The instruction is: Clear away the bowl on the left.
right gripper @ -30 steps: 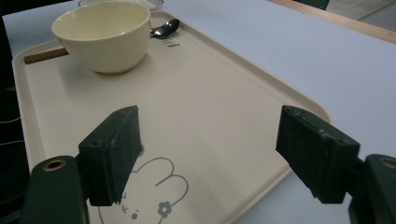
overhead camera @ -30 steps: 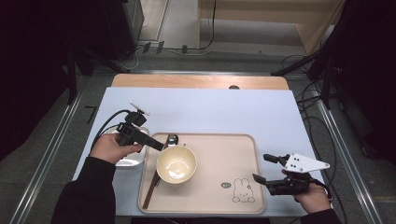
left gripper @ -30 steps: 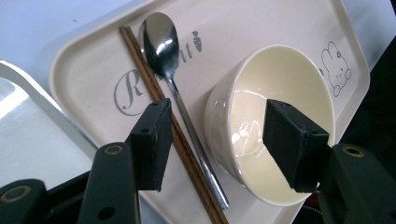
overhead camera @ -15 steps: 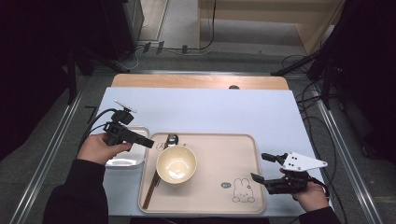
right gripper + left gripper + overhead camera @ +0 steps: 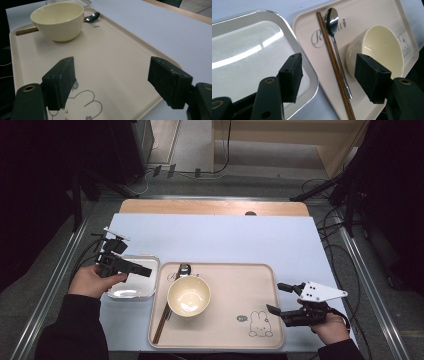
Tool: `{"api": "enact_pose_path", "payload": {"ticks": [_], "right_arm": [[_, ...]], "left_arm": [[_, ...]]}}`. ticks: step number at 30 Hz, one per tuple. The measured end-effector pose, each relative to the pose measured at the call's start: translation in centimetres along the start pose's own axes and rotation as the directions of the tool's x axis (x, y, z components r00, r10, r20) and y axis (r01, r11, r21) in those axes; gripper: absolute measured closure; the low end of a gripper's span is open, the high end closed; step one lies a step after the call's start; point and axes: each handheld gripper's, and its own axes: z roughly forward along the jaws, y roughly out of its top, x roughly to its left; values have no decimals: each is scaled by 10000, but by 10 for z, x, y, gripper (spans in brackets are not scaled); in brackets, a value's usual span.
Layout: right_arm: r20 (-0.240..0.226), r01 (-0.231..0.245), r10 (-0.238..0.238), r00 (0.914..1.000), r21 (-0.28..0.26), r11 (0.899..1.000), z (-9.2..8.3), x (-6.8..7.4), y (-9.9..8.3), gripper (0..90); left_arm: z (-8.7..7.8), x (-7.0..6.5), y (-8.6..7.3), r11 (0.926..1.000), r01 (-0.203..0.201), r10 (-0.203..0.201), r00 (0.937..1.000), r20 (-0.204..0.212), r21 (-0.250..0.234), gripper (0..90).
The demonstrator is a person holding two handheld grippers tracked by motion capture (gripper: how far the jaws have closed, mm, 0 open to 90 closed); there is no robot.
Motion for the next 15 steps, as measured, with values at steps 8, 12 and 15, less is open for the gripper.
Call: {"api": "enact_pose_path", "payload": {"ticks": [8, 12, 15], "right_arm": [[-44, 13, -13, 10000, 30, 10000, 1, 0, 1, 220], [-29, 15, -15, 10000, 32, 10000, 1, 0, 1, 220], [-41, 31, -31, 10000, 3, 10000, 1, 0, 1, 221]], "left_arm": [[-9, 14, -8, 9993, 138, -150, 9993, -338, -341, 392], [-12, 21, -12, 9989, 206, -232, 9977, -632, -427, 390], [-12, 28, -15, 9981, 403, -436, 9965, -713, -465, 390]]}}
